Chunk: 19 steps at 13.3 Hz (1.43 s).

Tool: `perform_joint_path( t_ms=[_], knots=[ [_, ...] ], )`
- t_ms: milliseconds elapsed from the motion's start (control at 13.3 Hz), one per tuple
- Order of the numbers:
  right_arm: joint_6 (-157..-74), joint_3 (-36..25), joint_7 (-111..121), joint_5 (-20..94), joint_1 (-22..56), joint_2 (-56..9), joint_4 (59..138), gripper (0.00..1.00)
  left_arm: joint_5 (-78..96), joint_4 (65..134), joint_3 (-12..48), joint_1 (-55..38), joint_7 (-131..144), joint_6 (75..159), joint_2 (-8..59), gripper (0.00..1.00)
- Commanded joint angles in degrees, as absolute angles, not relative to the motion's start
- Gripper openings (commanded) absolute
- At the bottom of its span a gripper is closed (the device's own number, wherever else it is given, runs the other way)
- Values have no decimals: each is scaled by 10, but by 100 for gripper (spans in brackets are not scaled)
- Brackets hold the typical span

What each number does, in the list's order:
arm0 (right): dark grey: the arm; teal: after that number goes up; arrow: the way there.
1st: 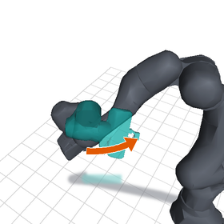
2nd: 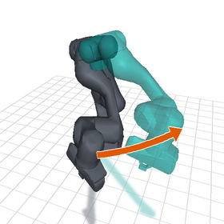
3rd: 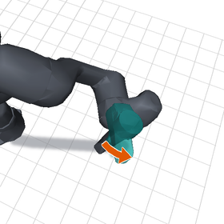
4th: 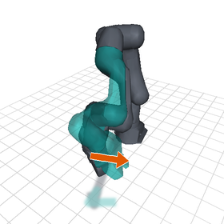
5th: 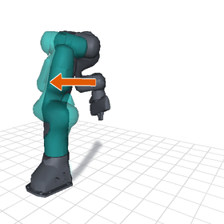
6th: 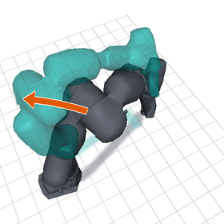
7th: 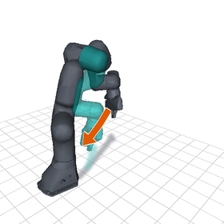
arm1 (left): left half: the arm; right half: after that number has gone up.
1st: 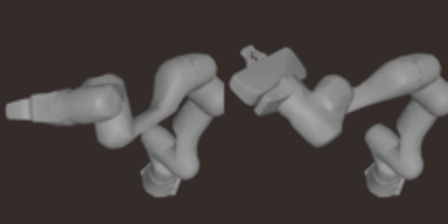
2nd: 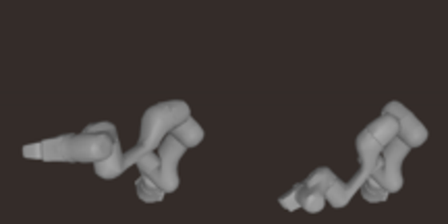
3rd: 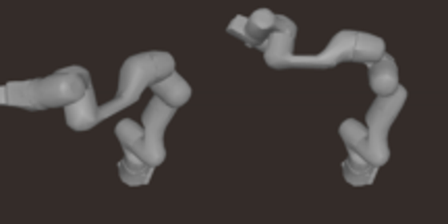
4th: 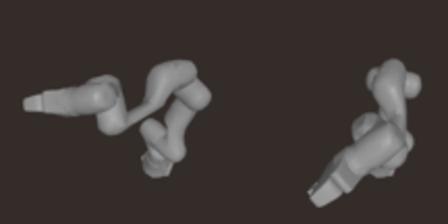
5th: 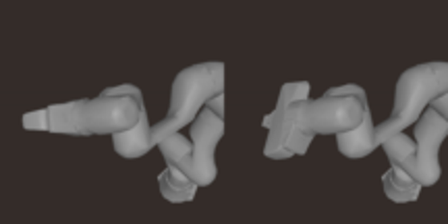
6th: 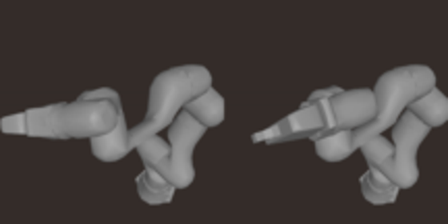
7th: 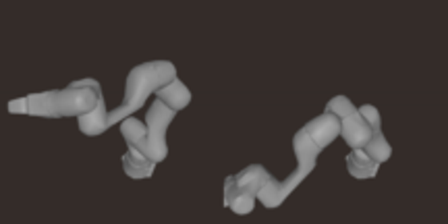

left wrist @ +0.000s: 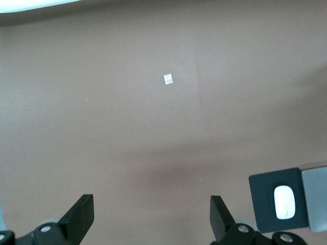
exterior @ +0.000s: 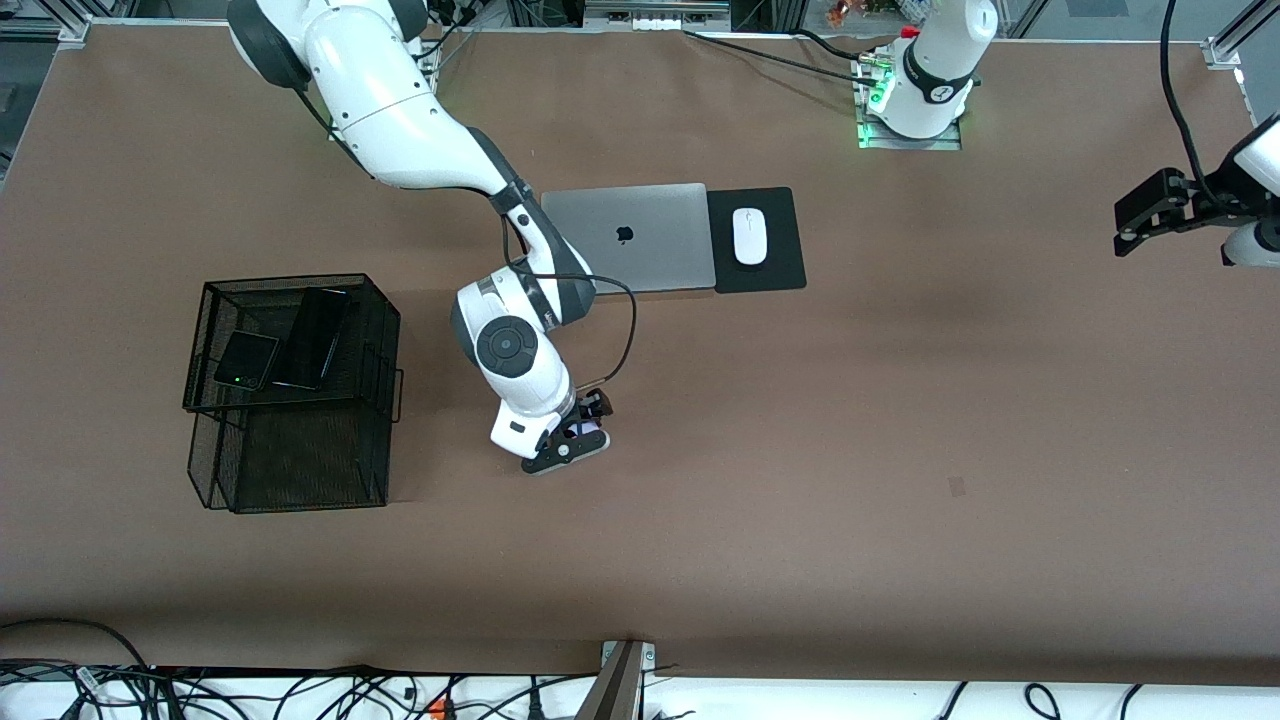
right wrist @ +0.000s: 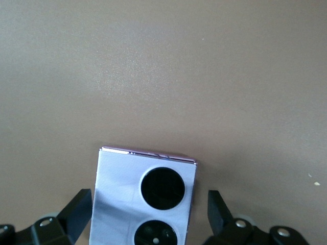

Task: Place phones with both arms
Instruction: 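Carry the white flip phone with the right gripper to the mesh basket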

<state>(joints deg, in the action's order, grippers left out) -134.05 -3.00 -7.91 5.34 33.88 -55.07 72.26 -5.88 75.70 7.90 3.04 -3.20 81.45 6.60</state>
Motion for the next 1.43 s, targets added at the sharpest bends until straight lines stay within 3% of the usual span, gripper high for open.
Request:
perform_joint_path(
  t_ms=[0, 452, 603, 679, 830, 980, 1131, 1357],
  knots=[
    [-1345, -27, -77, 63, 341, -548, 730, 100, -45, 854, 61, 15, -54, 859, 12, 100],
    [-1351, -27, -76, 62, 343, -551, 743, 100, -42, 889, 67, 23, -57, 875, 6, 100],
    [-1358, -27, -76, 62, 344, -553, 743, 94, -42, 890, 68, 23, -56, 876, 5, 100],
    [-1359, -27, -76, 62, 343, -553, 743, 82, -42, 891, 69, 22, -56, 875, 5, 100],
    [-1358, -27, -76, 62, 343, -552, 743, 35, -41, 891, 70, 18, -56, 875, 6, 100],
    [-1358, -27, -75, 62, 343, -548, 741, 0, -27, 890, 69, 17, -55, 873, 7, 100],
    [-1333, -36, -71, 62, 335, -520, 739, 0, -25, 889, 70, 15, -47, 869, 11, 100],
    [-1213, -101, -61, 60, 316, -435, 737, 0, -26, 889, 79, 14, -40, 869, 12, 100]
  ],
)
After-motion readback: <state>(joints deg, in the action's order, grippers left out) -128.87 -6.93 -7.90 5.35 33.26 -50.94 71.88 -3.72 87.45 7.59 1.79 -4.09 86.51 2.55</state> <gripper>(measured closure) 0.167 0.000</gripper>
